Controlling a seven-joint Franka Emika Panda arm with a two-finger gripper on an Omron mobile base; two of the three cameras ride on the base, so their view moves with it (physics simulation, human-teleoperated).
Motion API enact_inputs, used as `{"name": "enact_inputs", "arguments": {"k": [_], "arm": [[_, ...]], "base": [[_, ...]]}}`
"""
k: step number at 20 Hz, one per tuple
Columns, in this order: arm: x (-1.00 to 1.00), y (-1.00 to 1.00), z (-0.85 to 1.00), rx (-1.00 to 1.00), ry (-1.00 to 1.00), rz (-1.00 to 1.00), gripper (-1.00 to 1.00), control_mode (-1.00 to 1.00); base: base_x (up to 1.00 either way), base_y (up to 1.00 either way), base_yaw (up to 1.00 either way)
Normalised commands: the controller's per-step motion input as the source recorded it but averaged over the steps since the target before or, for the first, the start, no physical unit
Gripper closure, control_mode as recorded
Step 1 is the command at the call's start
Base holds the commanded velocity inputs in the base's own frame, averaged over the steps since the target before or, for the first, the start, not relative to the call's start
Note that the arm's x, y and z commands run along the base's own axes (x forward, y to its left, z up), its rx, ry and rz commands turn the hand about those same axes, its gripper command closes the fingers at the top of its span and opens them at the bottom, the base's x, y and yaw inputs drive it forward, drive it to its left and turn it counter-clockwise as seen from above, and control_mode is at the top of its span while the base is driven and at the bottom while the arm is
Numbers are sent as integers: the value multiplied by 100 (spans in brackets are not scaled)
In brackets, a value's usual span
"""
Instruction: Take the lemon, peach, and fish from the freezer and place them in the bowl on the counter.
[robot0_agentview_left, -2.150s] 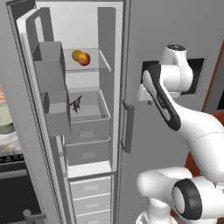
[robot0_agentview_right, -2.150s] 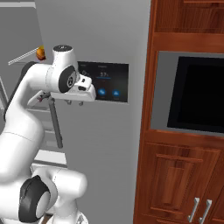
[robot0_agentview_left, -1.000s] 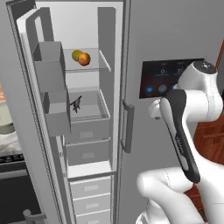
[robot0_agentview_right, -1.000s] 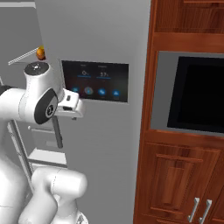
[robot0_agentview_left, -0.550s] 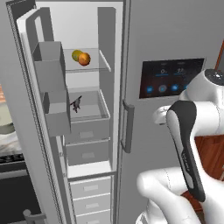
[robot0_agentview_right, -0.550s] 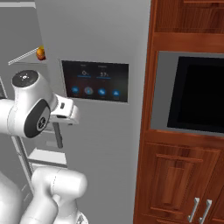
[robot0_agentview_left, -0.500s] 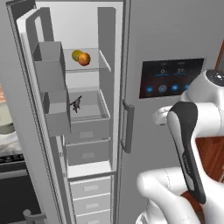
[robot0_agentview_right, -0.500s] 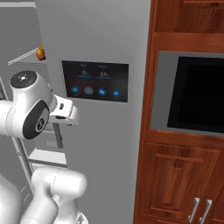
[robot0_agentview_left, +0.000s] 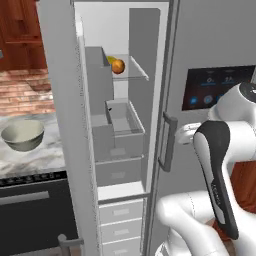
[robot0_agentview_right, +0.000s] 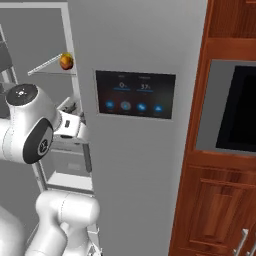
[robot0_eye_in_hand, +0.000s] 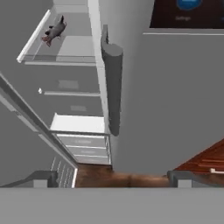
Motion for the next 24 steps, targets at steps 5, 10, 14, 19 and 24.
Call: {"name": "enact_inputs", "arguments": {"k": [5,10,14,19,24], "arm": [[0,0,0,0,0,0,-100,100],[0,0,0,0,0,0,-100,100],[0,0,0,0,0,0,-100,100],[0,0,0,0,0,0,-100,100],[0,0,0,0,0,0,-100,100]], "base": [[15,78,0],[54,16,0],[80,3,0],[100,36,0],[100,54,3]]}}
